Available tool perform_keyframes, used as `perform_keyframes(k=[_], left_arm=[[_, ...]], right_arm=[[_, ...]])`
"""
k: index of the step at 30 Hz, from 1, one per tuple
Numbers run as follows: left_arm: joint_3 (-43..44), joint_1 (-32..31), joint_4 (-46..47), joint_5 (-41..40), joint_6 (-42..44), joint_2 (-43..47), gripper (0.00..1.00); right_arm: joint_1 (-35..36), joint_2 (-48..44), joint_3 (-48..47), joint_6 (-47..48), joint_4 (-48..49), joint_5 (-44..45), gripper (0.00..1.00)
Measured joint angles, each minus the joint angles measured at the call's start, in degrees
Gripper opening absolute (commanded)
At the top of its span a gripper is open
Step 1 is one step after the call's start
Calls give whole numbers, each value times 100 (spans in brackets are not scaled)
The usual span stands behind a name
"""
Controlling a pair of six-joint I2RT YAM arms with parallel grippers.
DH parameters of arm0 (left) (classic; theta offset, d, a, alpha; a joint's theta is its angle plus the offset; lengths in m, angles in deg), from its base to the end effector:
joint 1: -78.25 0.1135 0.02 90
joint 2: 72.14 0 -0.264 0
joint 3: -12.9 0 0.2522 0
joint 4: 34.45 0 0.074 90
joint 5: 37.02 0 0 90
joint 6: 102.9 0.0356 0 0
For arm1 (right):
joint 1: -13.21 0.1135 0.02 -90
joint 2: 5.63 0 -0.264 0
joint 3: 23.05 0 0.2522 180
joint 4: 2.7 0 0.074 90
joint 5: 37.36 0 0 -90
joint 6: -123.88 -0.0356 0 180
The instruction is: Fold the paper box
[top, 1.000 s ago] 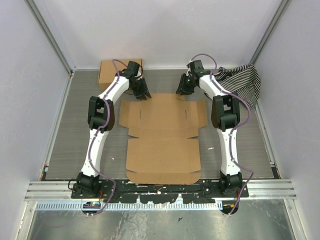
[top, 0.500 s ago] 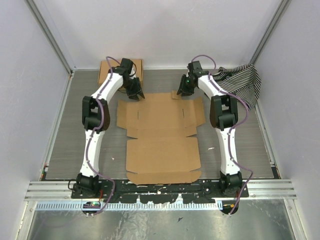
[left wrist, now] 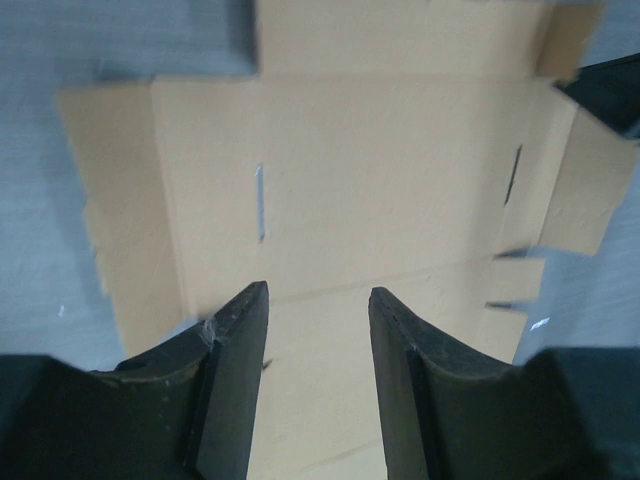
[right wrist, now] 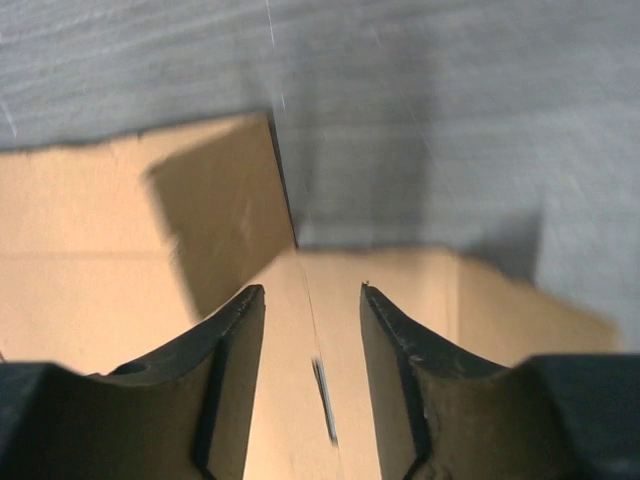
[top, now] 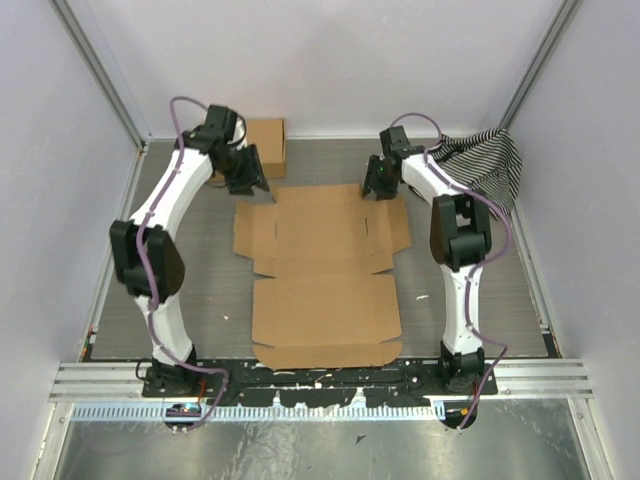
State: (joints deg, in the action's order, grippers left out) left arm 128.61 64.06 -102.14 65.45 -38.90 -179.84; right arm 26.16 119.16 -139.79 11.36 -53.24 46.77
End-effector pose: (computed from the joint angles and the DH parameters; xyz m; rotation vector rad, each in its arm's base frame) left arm 0.3907 -0.1067 0.3063 -0.1961 2.6644 -0.5226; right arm 0.4644 0.1105 0.2016 0.1815 2.6218 0.3534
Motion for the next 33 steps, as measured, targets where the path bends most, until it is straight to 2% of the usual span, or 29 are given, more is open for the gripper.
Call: perform_keyframes(k=[7,13,20,33], left_arm=[[-2100,103,334,4,-35,999,55],[-3215,96,715,153,-146,1338,55],[-3652,94,1071,286,-168,1493,55],[-3873,28,1338,350,-197,1233,55]], right_arm=[[-20,-2133,1665,28,4,-247,58],[-15,-2767,3222,-28,107,-518,59],[17,-2909,4109,-37,70,-649,60],[122,-3027,4205,-37,138,-634,59]])
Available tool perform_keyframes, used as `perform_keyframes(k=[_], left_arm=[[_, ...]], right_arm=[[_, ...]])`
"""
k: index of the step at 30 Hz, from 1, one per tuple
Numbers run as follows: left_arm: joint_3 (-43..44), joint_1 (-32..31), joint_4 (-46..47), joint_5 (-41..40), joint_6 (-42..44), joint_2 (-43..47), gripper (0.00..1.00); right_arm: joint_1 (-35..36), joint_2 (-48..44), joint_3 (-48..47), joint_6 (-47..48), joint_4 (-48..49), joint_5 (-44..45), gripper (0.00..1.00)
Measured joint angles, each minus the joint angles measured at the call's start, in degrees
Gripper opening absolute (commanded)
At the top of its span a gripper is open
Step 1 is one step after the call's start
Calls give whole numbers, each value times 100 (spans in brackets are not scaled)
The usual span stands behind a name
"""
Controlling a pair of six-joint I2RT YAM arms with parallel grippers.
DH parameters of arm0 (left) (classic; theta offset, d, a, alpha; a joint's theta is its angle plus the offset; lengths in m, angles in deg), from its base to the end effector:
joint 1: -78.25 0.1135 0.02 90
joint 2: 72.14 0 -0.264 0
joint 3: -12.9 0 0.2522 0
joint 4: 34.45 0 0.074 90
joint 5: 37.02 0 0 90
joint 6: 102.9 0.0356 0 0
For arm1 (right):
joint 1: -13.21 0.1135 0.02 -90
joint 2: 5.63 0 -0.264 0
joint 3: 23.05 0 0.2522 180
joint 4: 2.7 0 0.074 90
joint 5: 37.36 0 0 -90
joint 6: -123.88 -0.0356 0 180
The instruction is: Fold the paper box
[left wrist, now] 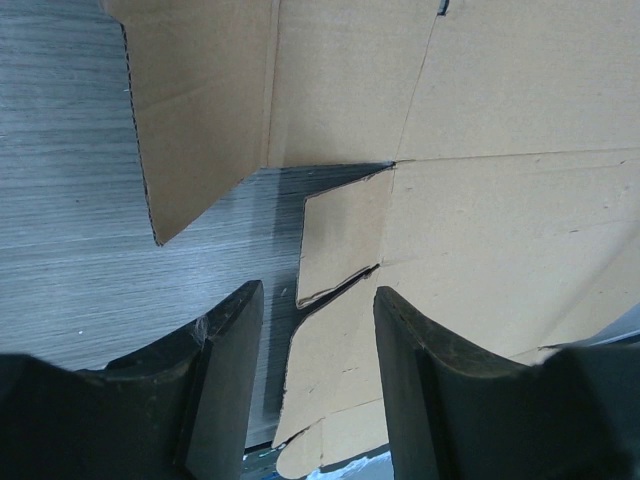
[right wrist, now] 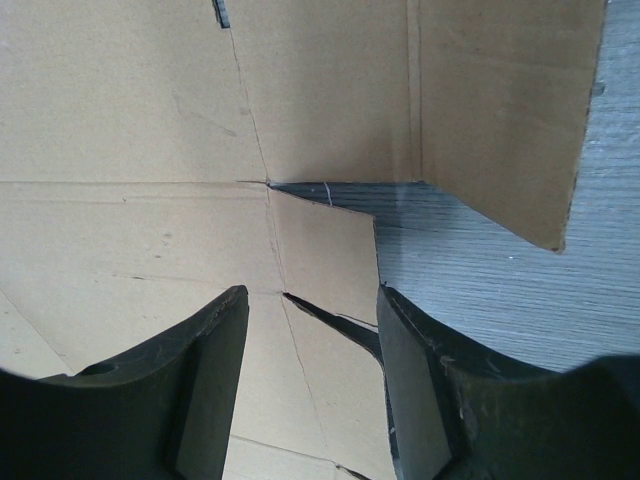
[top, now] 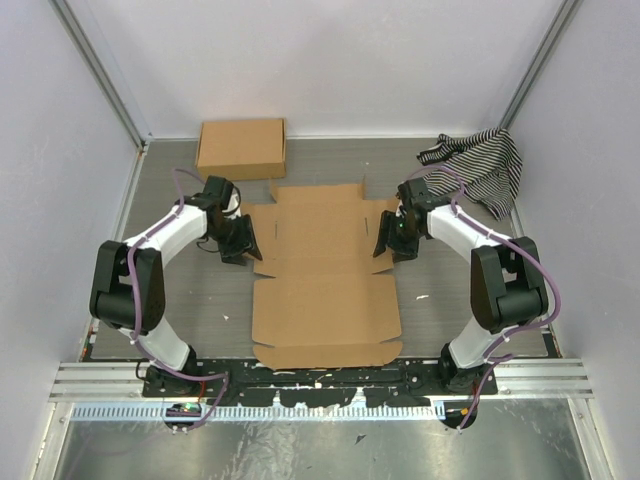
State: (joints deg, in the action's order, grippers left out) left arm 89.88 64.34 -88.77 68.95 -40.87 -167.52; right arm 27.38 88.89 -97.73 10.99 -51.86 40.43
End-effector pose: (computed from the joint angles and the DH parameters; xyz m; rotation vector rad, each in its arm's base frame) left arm 0.3046 -0.0855 0.1934 -0.2947 2.8971 -0.5395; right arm 0.3055 0.0849 0.1895 0.1590 2.8230 0.4532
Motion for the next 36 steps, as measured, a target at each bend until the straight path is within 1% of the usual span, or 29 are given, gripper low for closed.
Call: perform_keyframes(k=[5,9,14,19,26,32,36], left_arm=[[2,-57,2,2,-39,-98,53],[46,-271,13,7,-103,-284,52],[343,-538,-87,-72,-118,-492,52],[619,-761,-46,4,-192,-557,52],[938,-835,-37,70,-278,-693,51],[1132,-951,0,138,-337,-1110,51],[1163,-988,-11,142,-350,-1215,51]], right_arm=[[26,57,-2,2,-2,13,58],[122,101,-4,4,-24,13,57],[168,101,-133,20,-173,177,56],[234,98,-323,15,-245,142,56],[337,98,-627,-2,-256,7,55],[669,280,-841,-63,-236,-26,55],[804,343,-852,-181,-254,68,56]])
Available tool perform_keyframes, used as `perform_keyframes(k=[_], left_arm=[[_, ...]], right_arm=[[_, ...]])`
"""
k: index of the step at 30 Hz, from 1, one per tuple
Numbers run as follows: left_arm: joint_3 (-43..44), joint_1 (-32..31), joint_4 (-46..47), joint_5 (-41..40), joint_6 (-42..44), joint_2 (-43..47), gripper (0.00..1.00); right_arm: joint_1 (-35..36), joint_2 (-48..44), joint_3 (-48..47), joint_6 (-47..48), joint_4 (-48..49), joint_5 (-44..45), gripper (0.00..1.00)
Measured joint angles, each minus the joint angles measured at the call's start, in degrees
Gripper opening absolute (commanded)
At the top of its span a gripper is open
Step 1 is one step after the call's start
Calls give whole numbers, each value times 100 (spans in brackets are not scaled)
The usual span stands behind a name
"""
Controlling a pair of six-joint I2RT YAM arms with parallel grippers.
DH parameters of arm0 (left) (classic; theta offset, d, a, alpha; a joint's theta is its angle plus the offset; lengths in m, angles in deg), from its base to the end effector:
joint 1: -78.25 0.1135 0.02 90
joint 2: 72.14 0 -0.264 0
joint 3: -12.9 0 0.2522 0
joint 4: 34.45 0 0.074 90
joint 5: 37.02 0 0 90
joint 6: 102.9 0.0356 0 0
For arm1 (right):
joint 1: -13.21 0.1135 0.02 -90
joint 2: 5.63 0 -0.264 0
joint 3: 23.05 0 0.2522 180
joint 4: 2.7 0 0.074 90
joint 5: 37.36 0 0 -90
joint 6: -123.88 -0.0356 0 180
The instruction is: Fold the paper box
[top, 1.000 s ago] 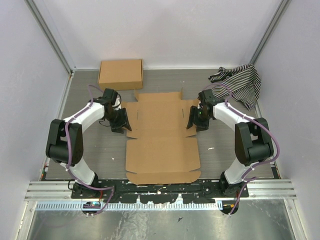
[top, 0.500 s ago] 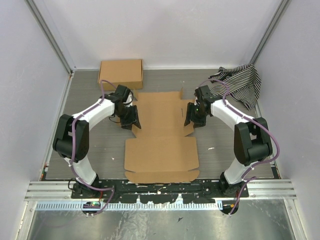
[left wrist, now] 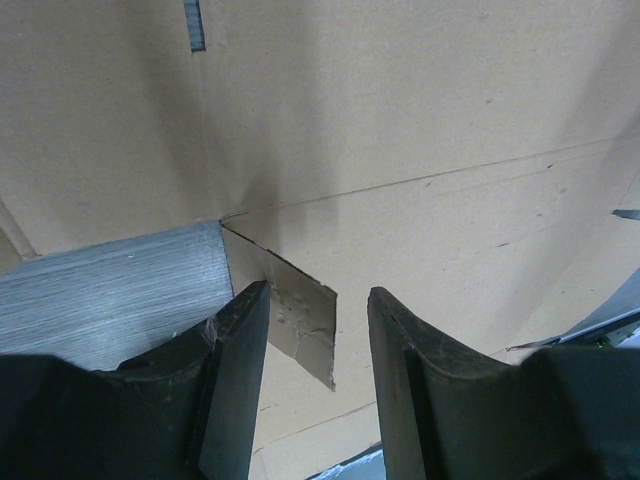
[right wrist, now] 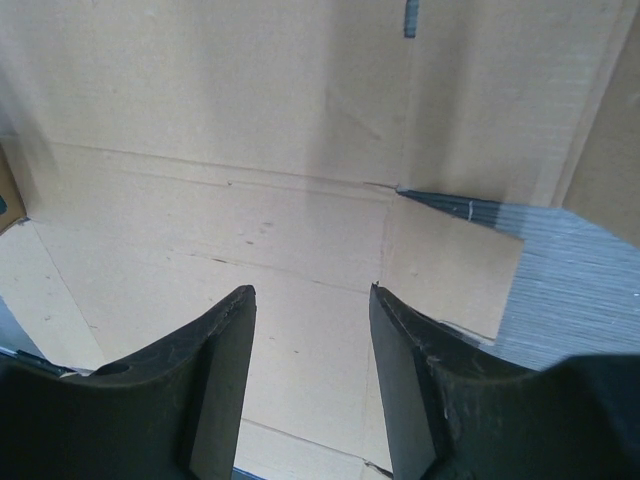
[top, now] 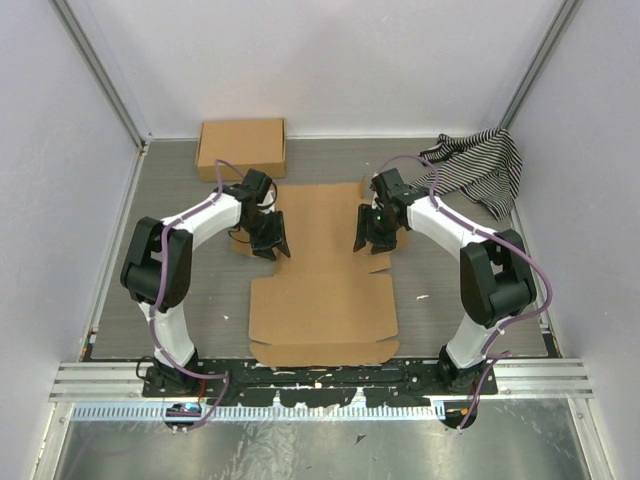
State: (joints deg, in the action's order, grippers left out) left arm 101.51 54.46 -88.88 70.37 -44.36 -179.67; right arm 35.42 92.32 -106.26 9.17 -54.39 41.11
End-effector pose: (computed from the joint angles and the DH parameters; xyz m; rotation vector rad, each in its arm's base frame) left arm 0.3334 -0.1586 0.1800 -0.1321 2.9630 -0.6030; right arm 0.3157 0.1366 0.2110 0.0021 2.8031 0.4923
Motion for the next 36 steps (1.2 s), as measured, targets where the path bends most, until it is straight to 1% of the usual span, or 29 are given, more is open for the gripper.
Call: perform_keyframes(k=[7,10,13,20,28,33,36], left_arm=[[391,-55,-59,-2,-9,-195,50],[437,-70,-57,-2,-9,-367,50],[439,-76,-81,-2,-7,-518,50],[439,-79,-72,0,2,-643,49],[439,-79,-66,7,13,-662,49],[463,-79,-81,7,17,-678,49],[511,-79,-127,9,22,-708,49]], right_arm=[[-4,-9,-92,-267,-201,730,60],[-96,-22,-144,-363,-382,1054,62],[-264,-35,-138,-409,-492,1163,62],[-468,35,-59,-363,-538,1141,61],[-431,409,125,-210,-426,826,60],[-369,431,142,-107,-356,719,58],[-212,431,116,-46,-378,721,57]])
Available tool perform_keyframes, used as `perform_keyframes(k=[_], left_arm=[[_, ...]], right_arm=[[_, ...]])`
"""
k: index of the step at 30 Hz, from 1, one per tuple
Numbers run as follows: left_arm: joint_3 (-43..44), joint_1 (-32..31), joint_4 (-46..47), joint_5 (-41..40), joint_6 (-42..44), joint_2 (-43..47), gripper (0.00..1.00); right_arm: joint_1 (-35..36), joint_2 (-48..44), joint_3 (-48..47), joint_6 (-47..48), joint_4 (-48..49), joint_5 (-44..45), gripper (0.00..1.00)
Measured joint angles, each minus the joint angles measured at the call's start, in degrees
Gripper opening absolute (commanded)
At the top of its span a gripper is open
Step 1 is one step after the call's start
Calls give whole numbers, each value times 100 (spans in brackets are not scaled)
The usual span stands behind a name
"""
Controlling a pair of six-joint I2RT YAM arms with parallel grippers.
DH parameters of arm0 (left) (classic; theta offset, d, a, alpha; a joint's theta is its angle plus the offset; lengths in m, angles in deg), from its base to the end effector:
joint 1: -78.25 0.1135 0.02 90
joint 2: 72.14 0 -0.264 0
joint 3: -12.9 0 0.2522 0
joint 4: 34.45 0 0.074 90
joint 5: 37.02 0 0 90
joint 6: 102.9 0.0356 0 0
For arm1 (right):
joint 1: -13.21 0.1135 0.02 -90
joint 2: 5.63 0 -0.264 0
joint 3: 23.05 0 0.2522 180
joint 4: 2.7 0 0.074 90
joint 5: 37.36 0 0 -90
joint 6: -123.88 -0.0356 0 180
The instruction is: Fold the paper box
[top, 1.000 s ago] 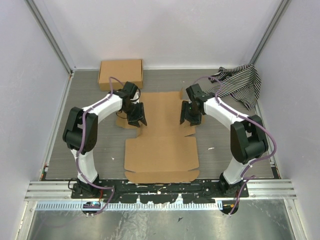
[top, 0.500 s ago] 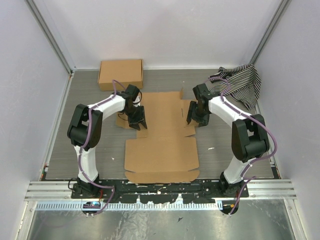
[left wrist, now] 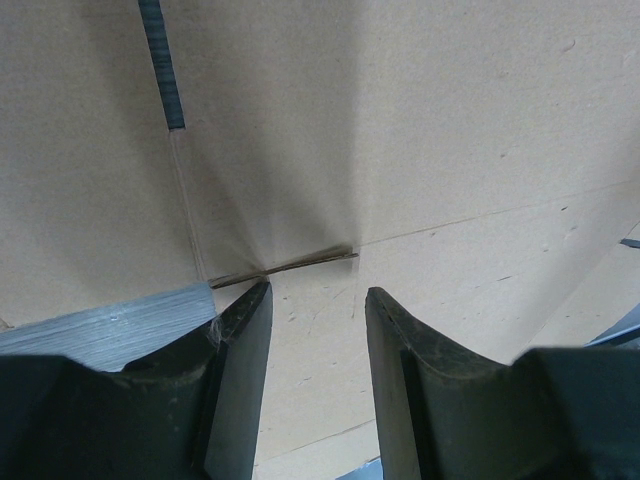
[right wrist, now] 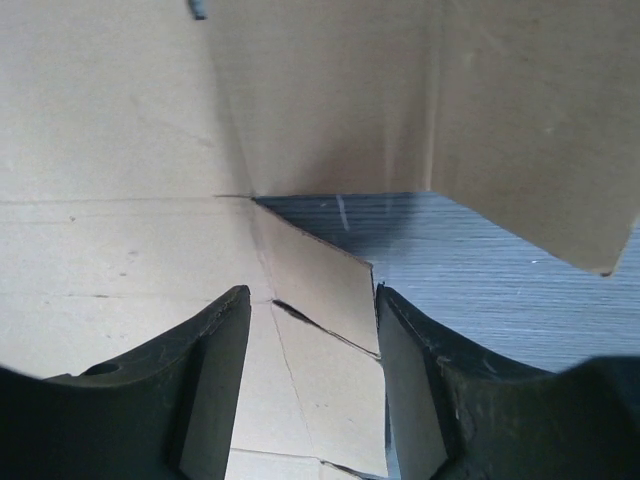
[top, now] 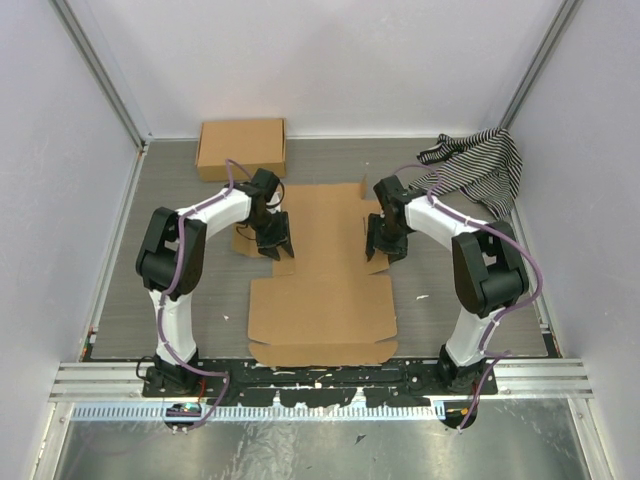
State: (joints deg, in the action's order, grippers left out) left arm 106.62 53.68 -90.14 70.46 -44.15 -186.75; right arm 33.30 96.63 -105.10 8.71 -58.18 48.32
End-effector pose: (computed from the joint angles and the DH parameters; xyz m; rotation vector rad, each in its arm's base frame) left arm 0.3508 -0.1721 0.1586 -0.1216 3.0217 -0.5773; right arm 0.3182 0.1192 0.1783 0.1160 2.9279 0.2435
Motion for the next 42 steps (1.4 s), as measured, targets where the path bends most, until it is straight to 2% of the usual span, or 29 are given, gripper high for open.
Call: perform_keyframes(k=[12,19,25,28,35,42], left_arm=[[42,4,-59,-20,57,-22,49],[70,2,-81,-20,59,-42,49],[391,0,-358,-96,129,-166,50],[940,9,-704,-275,249,-269,50],[3018,280,-1274,-848,452,-549,51],[4922,811,-1626,-1331,452,-1550,50]], right_arm=[[813,52,-562,-68,63,-149,57],[955,815,-708,-111,249,-271,55],[955,859,-835,-153,260,-243,55],[970,859,-1047,-142,74,-52,56],[866,710,-2131,-13,-317,754,56],[96,509,-2806,221,-330,977,56]])
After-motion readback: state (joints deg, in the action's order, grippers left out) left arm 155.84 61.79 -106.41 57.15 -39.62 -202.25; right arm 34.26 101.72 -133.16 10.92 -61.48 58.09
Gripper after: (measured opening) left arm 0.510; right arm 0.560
